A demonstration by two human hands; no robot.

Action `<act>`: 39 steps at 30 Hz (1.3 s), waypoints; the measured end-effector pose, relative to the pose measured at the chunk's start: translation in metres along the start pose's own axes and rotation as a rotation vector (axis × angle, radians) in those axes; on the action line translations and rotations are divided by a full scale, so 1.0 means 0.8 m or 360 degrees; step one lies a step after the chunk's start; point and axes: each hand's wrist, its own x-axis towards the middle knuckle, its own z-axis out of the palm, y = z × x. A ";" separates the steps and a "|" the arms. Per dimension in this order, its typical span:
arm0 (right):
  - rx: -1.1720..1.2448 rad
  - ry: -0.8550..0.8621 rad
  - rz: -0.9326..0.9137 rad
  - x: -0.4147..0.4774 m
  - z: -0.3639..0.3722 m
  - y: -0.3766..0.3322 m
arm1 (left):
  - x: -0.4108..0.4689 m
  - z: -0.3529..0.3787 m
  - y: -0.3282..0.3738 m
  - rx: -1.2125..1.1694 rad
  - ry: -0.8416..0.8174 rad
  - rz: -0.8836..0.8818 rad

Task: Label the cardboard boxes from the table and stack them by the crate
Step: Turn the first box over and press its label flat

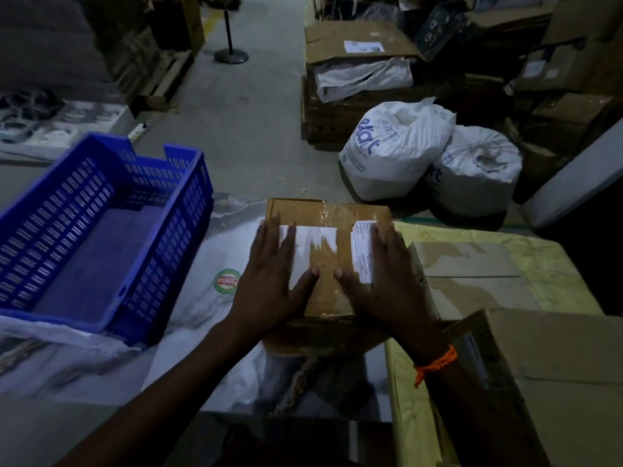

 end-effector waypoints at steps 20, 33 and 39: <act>0.1144 0.0027 0.0460 0.023 -0.033 -0.001 | 0.013 -0.018 -0.010 -0.1104 0.0116 -0.0601; 0.1405 0.0124 0.0341 0.001 0.045 0.024 | -0.014 0.000 -0.056 -0.1248 0.0265 -0.0616; 0.1489 0.0086 0.0485 -0.032 0.072 0.037 | -0.054 0.012 -0.071 -0.1294 0.0151 -0.0906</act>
